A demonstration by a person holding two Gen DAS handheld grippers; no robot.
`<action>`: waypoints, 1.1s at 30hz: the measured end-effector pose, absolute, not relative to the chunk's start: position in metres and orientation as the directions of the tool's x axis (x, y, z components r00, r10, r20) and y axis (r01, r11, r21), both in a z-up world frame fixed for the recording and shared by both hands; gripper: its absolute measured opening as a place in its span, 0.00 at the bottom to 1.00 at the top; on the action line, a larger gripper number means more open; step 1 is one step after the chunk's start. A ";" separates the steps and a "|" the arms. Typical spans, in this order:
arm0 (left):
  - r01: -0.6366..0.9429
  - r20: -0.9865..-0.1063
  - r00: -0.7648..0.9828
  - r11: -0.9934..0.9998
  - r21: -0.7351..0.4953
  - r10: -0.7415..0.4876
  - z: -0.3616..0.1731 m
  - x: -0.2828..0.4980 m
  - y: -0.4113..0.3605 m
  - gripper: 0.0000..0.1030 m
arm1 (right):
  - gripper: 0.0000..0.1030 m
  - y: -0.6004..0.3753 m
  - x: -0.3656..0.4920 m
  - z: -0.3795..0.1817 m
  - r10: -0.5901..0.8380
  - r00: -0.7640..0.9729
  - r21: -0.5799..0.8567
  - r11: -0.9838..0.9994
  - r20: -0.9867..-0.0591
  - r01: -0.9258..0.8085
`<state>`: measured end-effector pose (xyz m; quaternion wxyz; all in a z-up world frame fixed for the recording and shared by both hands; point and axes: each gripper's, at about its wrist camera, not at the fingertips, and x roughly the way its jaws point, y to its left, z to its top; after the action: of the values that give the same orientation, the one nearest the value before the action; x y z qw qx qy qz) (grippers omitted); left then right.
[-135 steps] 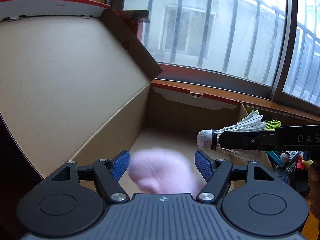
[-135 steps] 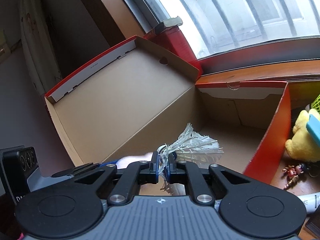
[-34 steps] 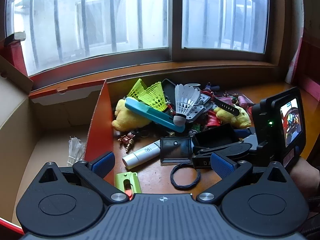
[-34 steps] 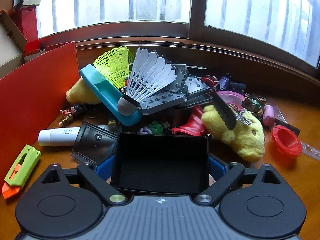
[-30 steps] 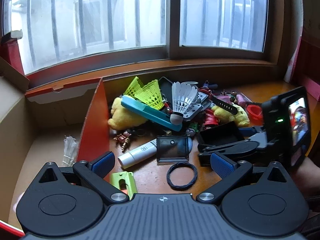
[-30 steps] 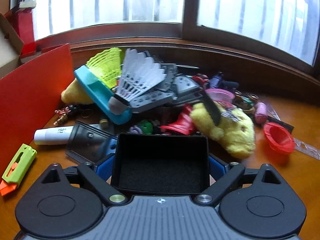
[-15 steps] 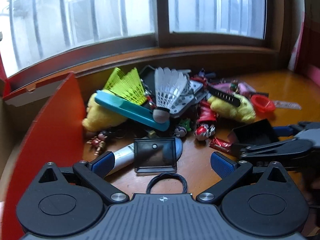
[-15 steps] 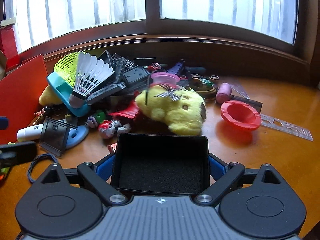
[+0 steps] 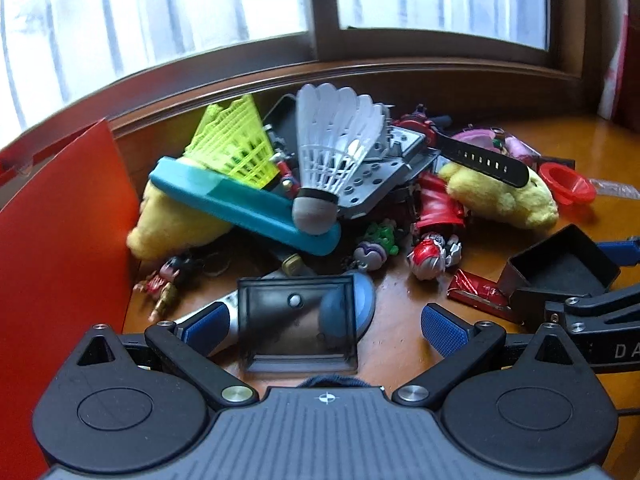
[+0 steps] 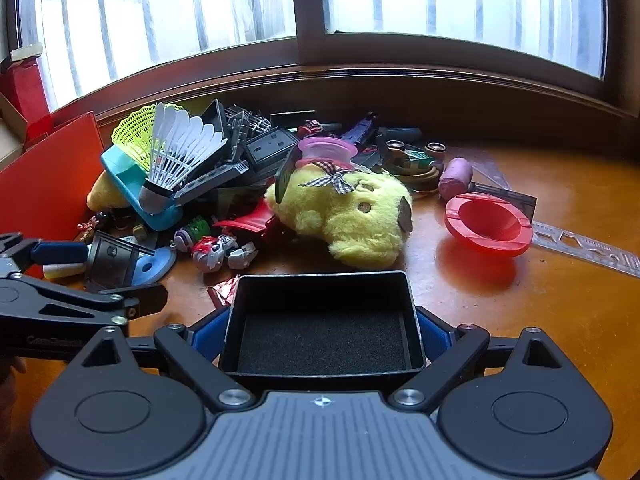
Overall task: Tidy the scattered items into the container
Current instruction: 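Grasp the black square tray with the right gripper, then close left gripper on the clear square case while right gripper holds the black tray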
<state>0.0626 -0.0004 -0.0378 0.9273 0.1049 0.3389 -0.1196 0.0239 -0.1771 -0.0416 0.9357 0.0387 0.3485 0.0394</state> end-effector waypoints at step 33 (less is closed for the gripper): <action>0.330 -0.657 0.714 0.944 0.013 -0.241 -0.046 0.074 0.003 0.97 | 0.91 -0.184 0.023 -0.043 0.082 0.763 0.081 0.996 -0.641 -0.039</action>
<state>0.0743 0.0034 -0.0461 0.9235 0.0648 0.3451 -0.1546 0.0232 -0.1836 -0.0429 0.9384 0.0312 0.3427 0.0325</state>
